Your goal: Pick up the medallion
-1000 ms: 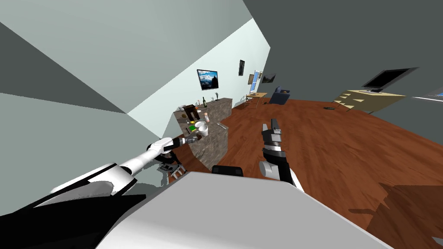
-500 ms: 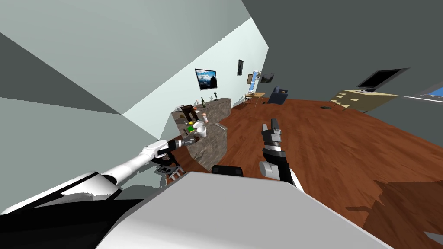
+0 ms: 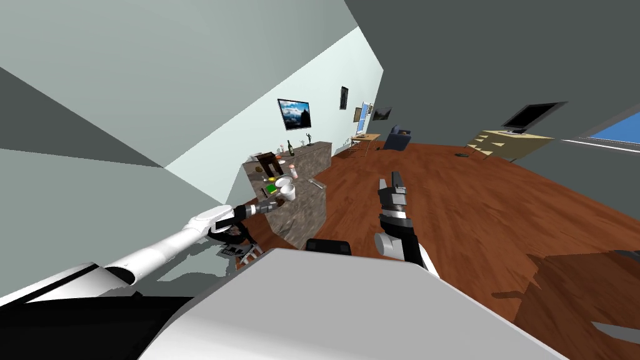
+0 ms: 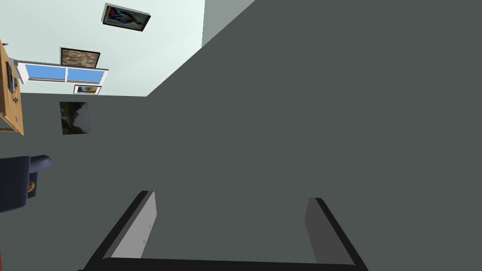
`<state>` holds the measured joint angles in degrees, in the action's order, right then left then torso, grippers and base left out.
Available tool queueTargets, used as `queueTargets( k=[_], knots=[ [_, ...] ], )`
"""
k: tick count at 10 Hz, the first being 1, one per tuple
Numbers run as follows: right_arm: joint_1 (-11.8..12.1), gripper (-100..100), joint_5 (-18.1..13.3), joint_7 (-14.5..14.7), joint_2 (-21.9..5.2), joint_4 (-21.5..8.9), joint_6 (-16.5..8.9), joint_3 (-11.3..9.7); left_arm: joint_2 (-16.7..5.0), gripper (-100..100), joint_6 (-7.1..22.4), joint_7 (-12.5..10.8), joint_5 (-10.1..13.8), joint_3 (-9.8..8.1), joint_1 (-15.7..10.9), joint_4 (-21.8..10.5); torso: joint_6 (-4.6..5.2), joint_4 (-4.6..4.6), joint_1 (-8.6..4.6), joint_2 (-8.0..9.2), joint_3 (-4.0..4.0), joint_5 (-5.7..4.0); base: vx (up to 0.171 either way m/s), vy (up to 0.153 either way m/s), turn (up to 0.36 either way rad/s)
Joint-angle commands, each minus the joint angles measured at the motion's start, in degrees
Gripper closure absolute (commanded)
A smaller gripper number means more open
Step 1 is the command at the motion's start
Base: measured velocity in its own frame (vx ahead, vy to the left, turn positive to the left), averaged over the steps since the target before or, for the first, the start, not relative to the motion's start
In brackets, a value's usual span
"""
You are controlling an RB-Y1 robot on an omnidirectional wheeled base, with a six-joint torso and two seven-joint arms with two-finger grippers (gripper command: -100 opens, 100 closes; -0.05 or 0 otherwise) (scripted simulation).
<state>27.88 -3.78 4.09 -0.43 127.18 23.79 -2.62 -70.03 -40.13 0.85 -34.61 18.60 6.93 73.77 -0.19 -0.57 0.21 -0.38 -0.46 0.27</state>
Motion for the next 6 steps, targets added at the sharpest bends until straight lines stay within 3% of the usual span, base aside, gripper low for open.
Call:
queueTargets(
  k=[1,3,4,6],
  knots=[
    [0.0,0,0.0,0.0,0.0,0.0,0.0,0.0,-1.3,100,0.3,0.7,0.6,-2.37,2.9,2.9,0.0,0.0,0.0,0.0,0.0,0.0,0.058,-0.021,-0.087],
    [0.0,0,0.0,0.0,0.0,0.0,0.0,0.0,-1.3,100,0.3,0.7,0.6,-2.37,5.2,3.2,-0.05,-0.07,0.03,-0.01,-0.04,0.06,0.025,-0.003,0.002],
    [0.0,0,0.0,0.0,0.0,0.0,0.0,0.0,-4.0,100,0.9,1.6,1.8,-5.15,7.2,5.6,-0.08,-0.06,0.1,0.08,0.0,0.07,0.043,-0.028,-0.096],
    [0.0,0,0.0,0.0,0.0,0.0,0.0,0.0,-4.2,100,0.9,1.6,1.8,-6.09,10.4,7.8,0.04,-0.02,-0.09,-0.09,-0.06,-0.02,0.05,-0.015,-0.054]
  ],
)
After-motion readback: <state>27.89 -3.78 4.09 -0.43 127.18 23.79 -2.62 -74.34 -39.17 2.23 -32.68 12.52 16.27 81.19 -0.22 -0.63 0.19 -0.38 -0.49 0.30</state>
